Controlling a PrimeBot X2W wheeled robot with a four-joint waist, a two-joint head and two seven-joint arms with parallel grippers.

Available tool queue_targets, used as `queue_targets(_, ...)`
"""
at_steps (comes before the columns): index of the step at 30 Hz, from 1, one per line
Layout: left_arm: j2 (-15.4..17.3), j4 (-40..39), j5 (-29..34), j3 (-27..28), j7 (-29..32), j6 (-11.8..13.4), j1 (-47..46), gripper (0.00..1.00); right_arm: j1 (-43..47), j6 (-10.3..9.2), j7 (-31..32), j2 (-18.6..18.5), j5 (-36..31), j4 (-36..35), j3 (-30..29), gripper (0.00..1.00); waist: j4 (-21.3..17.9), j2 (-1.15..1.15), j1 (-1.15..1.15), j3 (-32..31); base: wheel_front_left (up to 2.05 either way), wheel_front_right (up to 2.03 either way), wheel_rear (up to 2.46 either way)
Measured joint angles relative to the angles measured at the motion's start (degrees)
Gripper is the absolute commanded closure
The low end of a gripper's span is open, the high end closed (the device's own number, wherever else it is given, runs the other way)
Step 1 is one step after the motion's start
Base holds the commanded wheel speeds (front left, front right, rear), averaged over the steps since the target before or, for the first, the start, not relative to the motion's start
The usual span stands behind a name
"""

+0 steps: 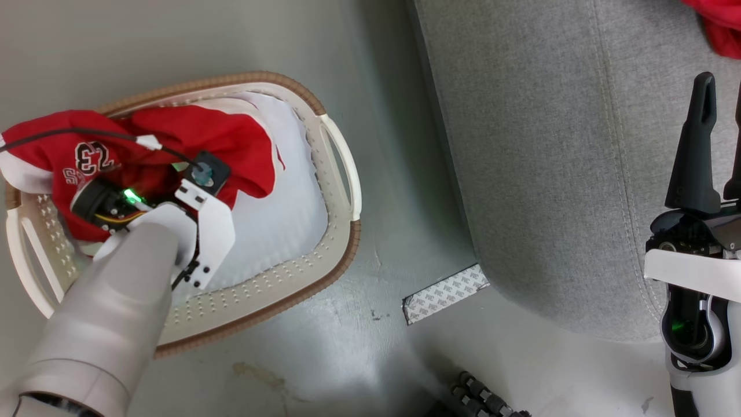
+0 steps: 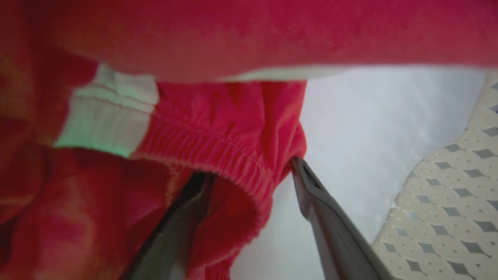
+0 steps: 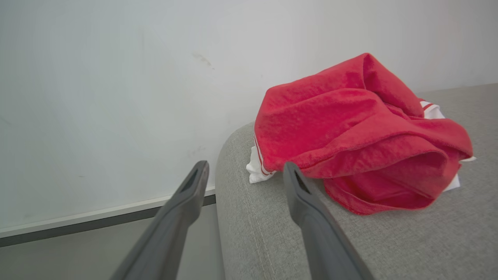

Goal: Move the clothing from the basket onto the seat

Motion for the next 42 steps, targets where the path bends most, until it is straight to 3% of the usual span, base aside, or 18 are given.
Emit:
queue_targets(5, -0.1, 0.6, 0.0, -2.1, 1.0, 0.0, -0.8, 0.00, 0.0, 0.00, 0.0, 0.0, 0.2, -0.4, -0.2, 0.00, 0.1, 0.00, 0.00, 0.4, 0.00, 0.00, 0.00)
queue_targets(6, -0.1, 0.7, 0.0, -2.5, 1.2, 0.0, -1.0, 0.13, 0.0, 0.00, 0.0, 0.0, 0.2, -0.5, -0.2, 0.00, 0.1, 0.00, 0.00, 0.4, 0.00, 0.00, 0.00)
queue_targets(9, -0.1, 0.9, -0.3, -3.2, 1.1, 0.0, -1.5, 1.00, 0.0, 0.00, 0.0, 0.0, 0.3, -0.6, -0.2, 0.00, 0.2, 0.00, 0.00, 0.7, 0.00, 0.00, 0.00)
queue_targets(21, 0.5, 1.9, -3.4, -3.4, -2.8, 0.0, 0.0, 1.00, -1.0, 0.00, 0.0, 0.0, -0.3, 0.9, 0.3, 0.00, -0.2, 0.00, 0.00, -2.4, 0.00, 0.00, 0.00)
queue_targets(33, -7.6, 1.1, -7.8, -3.1, -10.3, 0.0, 3.4, 1.00, 0.1, 0.00, 0.0, 0.0, -7.8, 2.3, -0.9, 0.00, 4.8, 0.00, 0.00, -12.5, 0.00, 0.00, 0.00)
queue_targets(42, -11.4, -1.6, -15.0, -2.9, -16.6, 0.0, 9.3, 1.00, 2.4, 0.00, 0.0, -3.9, -8.8, 4.0, -0.3, 0.00, 9.7, 0.00, -0.01, -23.5, 0.00, 0.00, 0.00)
